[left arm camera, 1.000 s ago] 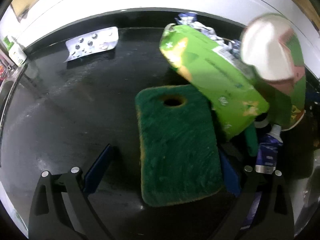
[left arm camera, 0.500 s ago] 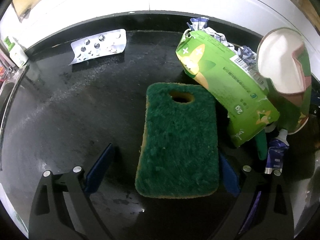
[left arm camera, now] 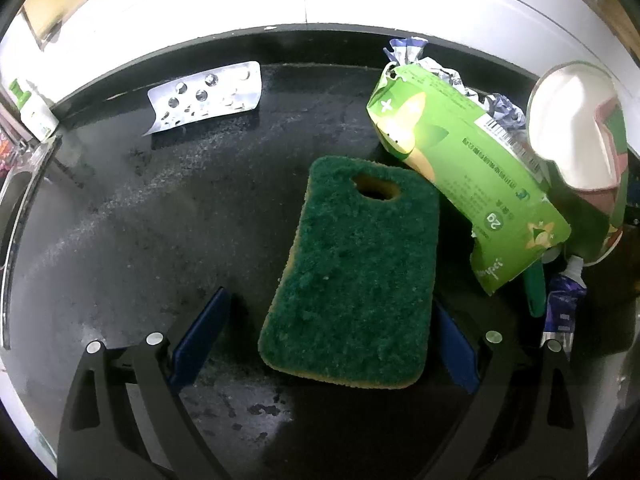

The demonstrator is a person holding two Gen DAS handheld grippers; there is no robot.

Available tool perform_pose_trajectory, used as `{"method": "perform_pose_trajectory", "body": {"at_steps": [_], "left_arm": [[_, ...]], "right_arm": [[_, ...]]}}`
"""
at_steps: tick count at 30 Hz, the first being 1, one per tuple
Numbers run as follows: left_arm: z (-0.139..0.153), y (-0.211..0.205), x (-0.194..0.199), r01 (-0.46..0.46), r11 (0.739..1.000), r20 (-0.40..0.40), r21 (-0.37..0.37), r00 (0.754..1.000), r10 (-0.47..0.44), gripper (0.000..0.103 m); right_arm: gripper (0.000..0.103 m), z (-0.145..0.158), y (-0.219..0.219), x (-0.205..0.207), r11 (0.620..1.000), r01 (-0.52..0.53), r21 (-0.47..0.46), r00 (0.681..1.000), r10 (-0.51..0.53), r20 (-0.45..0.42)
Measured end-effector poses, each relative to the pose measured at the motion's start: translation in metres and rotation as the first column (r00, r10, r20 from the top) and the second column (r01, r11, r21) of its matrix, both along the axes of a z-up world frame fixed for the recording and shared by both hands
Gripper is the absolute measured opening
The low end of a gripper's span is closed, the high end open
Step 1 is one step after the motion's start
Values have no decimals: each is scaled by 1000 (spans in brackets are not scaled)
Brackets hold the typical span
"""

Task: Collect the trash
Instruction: 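Grasp the green sponge with the left tool while the right tool grasps the green toy car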

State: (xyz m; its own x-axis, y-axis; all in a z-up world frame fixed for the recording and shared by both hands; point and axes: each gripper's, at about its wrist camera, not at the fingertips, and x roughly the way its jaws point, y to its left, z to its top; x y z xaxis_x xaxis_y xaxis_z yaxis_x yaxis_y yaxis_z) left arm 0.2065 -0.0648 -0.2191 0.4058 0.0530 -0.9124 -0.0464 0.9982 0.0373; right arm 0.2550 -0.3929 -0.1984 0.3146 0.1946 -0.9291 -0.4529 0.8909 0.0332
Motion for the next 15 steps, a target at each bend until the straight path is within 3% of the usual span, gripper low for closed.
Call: {"method": "perform_pose_trajectory", "body": {"at_steps": [3, 6, 10, 15], "left_arm": [[0, -1, 2, 9, 1000, 4, -6, 1000, -9, 88], [3, -5, 5, 31, 999, 12, -17, 999, -31, 80], [6, -13, 10, 75, 997, 23, -10, 997, -74, 60], [13, -17, 7, 82, 997, 18, -13, 996, -82, 51]], "right_arm": [[43, -4, -3, 5, 999, 16, 46, 1000, -15, -20], [34, -8, 5, 8, 999, -15, 49, 1000, 16, -22], [22, -6, 10, 11, 997, -22, 74, 999, 25, -38], [19, 6, 9, 4, 993, 32, 114, 999, -28, -38]]}}
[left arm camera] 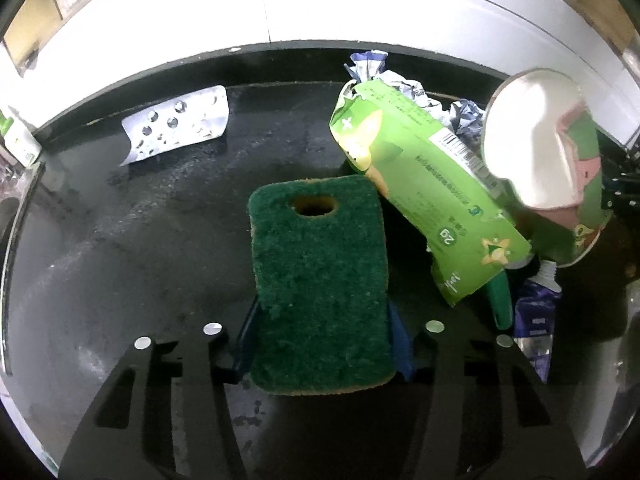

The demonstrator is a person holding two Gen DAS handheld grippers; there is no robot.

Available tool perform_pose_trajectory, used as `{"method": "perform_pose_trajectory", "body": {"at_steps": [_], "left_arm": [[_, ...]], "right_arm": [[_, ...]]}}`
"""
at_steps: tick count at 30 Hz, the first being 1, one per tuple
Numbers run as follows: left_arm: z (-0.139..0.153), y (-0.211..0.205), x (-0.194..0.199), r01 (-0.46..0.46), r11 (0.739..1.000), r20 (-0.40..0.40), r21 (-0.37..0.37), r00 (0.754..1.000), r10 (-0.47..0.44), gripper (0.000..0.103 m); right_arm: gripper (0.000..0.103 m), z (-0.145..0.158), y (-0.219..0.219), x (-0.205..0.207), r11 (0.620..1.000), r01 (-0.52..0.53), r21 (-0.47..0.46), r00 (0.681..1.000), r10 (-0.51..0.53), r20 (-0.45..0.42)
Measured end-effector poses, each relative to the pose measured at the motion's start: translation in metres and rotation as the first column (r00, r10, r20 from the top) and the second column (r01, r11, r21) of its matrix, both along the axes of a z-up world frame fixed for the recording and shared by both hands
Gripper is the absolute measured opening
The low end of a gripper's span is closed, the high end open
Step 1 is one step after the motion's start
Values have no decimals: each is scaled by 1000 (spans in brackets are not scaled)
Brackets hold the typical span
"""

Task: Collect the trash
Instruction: 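Grasp the green sponge with the left tool while the right tool grasps the green toy car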

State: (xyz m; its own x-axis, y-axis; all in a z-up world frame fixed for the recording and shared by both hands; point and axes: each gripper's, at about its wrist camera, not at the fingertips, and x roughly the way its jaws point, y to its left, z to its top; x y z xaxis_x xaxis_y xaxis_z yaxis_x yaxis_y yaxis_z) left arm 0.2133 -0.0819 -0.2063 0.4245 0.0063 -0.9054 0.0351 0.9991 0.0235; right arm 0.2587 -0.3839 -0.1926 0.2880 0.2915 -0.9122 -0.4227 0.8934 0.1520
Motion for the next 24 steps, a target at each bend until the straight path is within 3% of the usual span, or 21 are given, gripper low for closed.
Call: {"method": "perform_pose_trajectory", "body": {"at_steps": [10, 17, 24], "left_arm": [[51, 0, -34, 7, 999, 18, -37, 1000, -6, 50], [93, -2, -79, 31, 999, 59, -37, 998, -29, 50], [110, 15, -110, 33, 999, 64, -43, 998, -31, 50]], "right_arm": [[19, 59, 1, -54, 993, 116, 32, 990, -118, 77], [19, 100, 19, -106, 988, 150, 37, 979, -154, 130], [19, 118, 48, -143, 987, 154, 45, 975, -159, 154]]}}
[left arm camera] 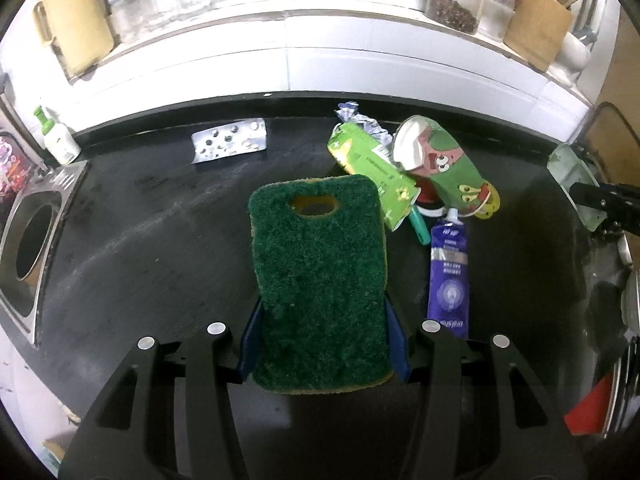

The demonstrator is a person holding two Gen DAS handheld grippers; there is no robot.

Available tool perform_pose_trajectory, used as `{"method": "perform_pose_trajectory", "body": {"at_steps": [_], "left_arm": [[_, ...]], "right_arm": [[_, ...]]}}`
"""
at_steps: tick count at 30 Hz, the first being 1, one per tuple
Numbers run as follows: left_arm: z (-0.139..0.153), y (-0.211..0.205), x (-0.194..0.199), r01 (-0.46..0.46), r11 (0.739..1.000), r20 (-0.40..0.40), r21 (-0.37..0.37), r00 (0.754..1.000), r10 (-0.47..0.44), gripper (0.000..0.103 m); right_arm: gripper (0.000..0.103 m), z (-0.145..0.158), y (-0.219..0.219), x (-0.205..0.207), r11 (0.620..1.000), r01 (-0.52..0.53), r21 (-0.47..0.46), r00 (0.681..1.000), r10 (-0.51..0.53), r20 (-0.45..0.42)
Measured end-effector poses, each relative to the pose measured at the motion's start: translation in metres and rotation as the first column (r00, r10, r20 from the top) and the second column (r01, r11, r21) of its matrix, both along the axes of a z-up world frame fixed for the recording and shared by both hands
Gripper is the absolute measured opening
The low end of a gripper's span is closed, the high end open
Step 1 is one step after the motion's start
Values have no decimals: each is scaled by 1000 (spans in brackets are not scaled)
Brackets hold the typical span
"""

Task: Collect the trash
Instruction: 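Grasp the green sponge with the left tool while the right tool grasps the green toy car, then carry sponge and toy car to the floor bin and release both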

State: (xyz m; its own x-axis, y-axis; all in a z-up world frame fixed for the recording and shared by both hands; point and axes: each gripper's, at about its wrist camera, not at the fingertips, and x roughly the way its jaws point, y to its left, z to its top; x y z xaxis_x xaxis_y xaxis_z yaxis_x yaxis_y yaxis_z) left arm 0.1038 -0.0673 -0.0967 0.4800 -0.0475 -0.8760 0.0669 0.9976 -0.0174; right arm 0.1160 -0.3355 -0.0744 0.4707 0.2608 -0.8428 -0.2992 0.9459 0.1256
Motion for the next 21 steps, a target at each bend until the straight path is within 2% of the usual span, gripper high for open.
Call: {"method": "perform_pose_trajectory", "body": {"at_steps": [6, 13, 18, 21], "left_arm": [[11, 22, -19, -6, 1000, 26, 9, 1000, 6, 50], [27, 77, -50, -95, 995, 69, 7, 993, 94, 50], [34, 140, -95, -234, 972, 93, 10, 968, 232, 50], [34, 174, -125, -324, 946, 98, 27, 942, 320, 50]], "right_arm": [[19, 9, 29, -13, 1000, -14, 4, 1000, 14, 17], [19, 22, 107, -18, 991, -134, 19, 990, 133, 42], [19, 29, 204, -27, 950, -311, 38, 949, 308, 58], [19, 30, 270, -38, 901, -430, 61, 902, 428, 53]]}}
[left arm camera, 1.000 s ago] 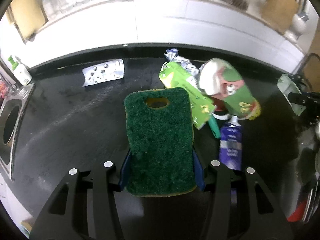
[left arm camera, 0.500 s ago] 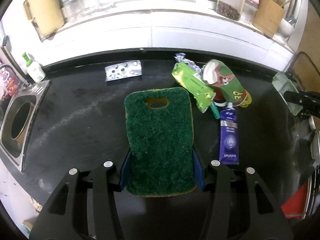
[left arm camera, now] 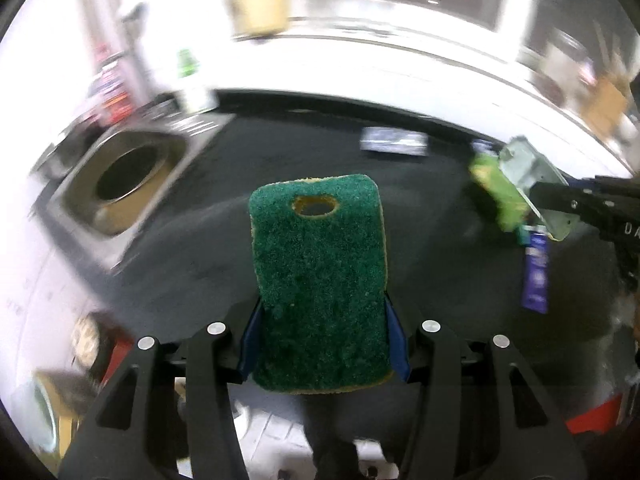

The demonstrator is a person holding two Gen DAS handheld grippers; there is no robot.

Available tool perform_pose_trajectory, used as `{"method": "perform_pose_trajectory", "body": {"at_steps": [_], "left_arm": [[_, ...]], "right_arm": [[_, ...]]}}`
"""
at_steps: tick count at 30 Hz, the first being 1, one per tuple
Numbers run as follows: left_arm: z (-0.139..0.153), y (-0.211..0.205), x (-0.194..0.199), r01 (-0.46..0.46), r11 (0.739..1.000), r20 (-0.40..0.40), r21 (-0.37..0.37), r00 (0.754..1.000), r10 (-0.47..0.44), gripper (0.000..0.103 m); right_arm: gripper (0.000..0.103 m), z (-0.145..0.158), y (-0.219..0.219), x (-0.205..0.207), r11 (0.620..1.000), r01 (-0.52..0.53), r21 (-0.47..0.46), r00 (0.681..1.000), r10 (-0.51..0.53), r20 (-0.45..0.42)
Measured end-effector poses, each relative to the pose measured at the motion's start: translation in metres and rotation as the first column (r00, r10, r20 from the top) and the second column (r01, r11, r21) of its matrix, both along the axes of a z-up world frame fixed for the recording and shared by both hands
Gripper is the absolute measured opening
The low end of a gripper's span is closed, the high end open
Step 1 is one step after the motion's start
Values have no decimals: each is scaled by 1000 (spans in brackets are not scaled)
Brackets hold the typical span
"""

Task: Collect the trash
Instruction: 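Carry sponge and toy car to the floor bin and release both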

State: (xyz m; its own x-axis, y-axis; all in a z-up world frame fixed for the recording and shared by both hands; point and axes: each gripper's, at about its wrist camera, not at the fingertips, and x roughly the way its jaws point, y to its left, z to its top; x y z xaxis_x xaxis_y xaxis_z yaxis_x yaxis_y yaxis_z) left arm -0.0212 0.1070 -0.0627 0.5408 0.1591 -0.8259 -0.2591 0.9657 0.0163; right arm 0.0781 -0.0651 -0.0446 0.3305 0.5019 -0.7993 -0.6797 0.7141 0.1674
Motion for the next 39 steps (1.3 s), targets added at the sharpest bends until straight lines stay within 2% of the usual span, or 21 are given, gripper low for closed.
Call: {"method": "perform_pose_trajectory", "body": {"at_steps": [4, 8, 12, 17, 21, 23, 27, 32, 33, 34, 35, 36, 37, 39], "left_arm": [[-7, 57, -56, -171, 985, 3, -22, 985, 171, 50], [-23, 104, -112, -325, 945, -24, -29, 946, 324, 50], [-46, 148, -171, -476, 876, -51, -70, 879, 474, 50], [-96, 203, -246, -632, 767, -102, -111, 775, 624, 50], [-142, 237, -284, -687, 712, -119, -148, 727, 676, 50], [-176, 253, -296, -704, 690, -137, -165, 710, 691, 50], [-225, 279, -304, -719, 673, -177, -173, 695, 697, 50], [-260, 298, -307, -720, 661, -194, -209, 693, 694, 52], [-265, 301, -308, -718, 662, -197, -215, 696, 690, 55], [-272, 304, -307, -713, 667, -206, -215, 701, 683, 65], [-275, 304, -306, -711, 672, -216, -206, 703, 677, 81], [-277, 304, -307, -712, 679, -222, -180, 702, 677, 84], [-276, 303, -307, -707, 686, -217, -172, 706, 674, 84], [-276, 303, -309, -702, 690, -220, -173, 711, 668, 84]], "right_arm": [[19, -6, 84, -25, 985, -172, 4, 985, 172, -28], [19, -22, 173, -66, 935, -355, -1, 933, 354, -72], [19, -46, 253, -115, 863, -504, -10, 857, 499, -133], [19, -89, 337, -175, 780, -625, -31, 768, 607, -203], [19, -139, 397, -216, 725, -685, -67, 714, 651, -256], [19, -171, 425, -231, 707, -702, -87, 696, 654, -297], [19, -230, 473, -253, 679, -721, -139, 674, 641, -368], [19, -277, 505, -265, 646, -740, -186, 657, 637, -404], [21, -284, 511, -267, 642, -743, -189, 653, 635, -412], [39, -289, 515, -267, 638, -745, -194, 651, 632, -421], [57, -296, 520, -267, 635, -746, -200, 649, 626, -432], [81, -298, 523, -267, 638, -743, -204, 654, 623, -429], [81, -295, 524, -265, 651, -733, -197, 666, 626, -407], [81, -293, 522, -260, 649, -737, -187, 658, 627, -418]]}}
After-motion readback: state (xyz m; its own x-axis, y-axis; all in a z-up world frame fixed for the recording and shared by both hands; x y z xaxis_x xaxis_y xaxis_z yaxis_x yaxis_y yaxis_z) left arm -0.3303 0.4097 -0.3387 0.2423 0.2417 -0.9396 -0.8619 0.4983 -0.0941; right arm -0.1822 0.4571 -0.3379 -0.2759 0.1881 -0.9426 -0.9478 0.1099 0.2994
